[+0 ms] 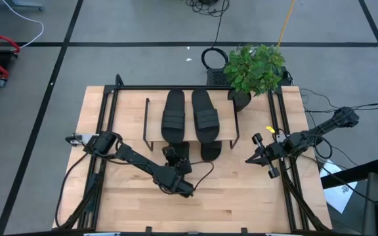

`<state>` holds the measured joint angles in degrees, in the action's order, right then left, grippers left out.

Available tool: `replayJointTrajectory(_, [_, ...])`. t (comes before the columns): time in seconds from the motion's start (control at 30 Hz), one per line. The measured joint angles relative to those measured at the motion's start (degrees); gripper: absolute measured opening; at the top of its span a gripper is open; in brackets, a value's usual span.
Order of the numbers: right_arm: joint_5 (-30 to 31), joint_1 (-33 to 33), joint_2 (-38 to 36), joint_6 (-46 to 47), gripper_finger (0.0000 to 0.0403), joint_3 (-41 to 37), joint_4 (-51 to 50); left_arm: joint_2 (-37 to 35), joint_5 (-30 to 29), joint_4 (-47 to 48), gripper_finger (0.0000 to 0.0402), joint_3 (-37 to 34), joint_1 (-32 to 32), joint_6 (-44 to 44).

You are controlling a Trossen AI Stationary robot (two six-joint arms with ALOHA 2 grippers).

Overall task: Pick and place slides into the shelf
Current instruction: Put the black slide under the shelf

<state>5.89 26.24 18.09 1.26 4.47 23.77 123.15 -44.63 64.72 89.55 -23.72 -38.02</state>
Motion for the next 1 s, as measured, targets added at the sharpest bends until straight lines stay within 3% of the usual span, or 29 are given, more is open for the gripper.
replayJointTrajectory(0.17, [0.00,0.00,0.00,0.00,0.0000,0.00,0.02,-0.11,-1.03,4.82,0.0222,4.32,-1.82,4.13])
replayJointTrajectory(0.27, [-0.02,0.00,0.00,-0.03,0.0000,0.00,0.00,-0.11,3.85,6.83,0.0206,5.70,-3.45,10.38])
replayJointTrajectory(0.37, [-0.15,0.00,0.00,-0.32,0.0000,0.00,-0.02,-0.11,10.46,6.97,0.0151,5.69,-5.65,18.44])
replayJointTrajectory(0.53, [-0.17,0.00,0.00,-0.44,0.0000,0.02,-0.02,-0.11,16.10,3.52,0.0020,5.69,-8.00,24.15])
replayJointTrajectory(0.73, [-0.17,-0.01,0.00,-0.85,0.0000,0.02,-0.04,-0.13,20.58,-5.06,0.0004,5.34,-8.63,28.29])
replayJointTrajectory(1.0, [-0.17,-0.01,-0.01,-0.84,0.0000,0.02,-0.02,-0.22,17.65,-7.94,0.0001,1.98,-5.72,27.02])
